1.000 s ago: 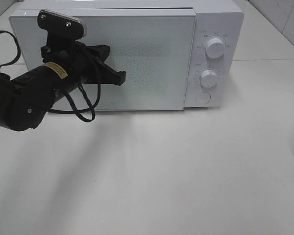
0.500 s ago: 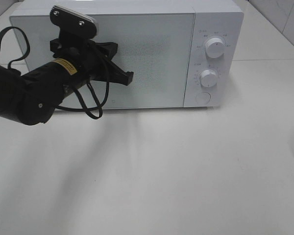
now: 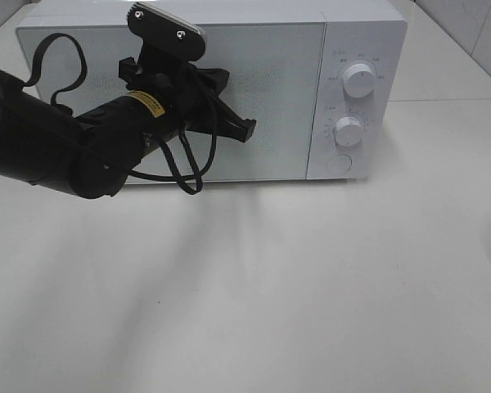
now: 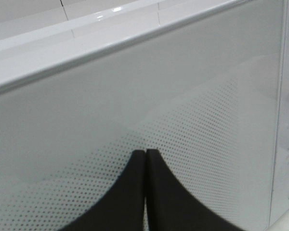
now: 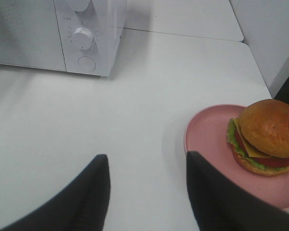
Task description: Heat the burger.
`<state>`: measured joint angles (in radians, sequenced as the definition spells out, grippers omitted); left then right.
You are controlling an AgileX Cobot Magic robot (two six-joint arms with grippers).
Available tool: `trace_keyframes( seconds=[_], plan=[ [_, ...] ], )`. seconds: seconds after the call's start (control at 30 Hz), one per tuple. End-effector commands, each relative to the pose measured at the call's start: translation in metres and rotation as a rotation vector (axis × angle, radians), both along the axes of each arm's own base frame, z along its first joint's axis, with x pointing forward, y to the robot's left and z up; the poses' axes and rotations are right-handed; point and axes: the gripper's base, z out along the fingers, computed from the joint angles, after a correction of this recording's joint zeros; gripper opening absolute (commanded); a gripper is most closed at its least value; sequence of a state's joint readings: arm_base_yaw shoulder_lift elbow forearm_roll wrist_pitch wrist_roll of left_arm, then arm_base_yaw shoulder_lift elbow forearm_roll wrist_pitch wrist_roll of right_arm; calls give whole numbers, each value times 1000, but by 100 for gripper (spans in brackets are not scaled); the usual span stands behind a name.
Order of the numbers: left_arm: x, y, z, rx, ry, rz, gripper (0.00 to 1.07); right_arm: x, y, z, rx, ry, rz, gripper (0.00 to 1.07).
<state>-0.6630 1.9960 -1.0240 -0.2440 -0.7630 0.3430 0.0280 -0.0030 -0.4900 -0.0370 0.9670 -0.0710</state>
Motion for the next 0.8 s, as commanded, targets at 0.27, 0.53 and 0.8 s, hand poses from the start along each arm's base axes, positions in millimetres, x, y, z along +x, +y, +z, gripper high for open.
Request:
trace_keyframes(
  seconds=[0.27,0.53,0.8],
  plan=[
    [-5,-9,39,-173,-63,82,0,-4,0,0,2,-34,-2,52],
    [-33,-31,50,-120,-4,-22,0,-4,0,0,2,-34,-2,52],
    [-63,-45,60,-82,150,-129,0,-4,0,0,2,-34,-2,52]
  ],
)
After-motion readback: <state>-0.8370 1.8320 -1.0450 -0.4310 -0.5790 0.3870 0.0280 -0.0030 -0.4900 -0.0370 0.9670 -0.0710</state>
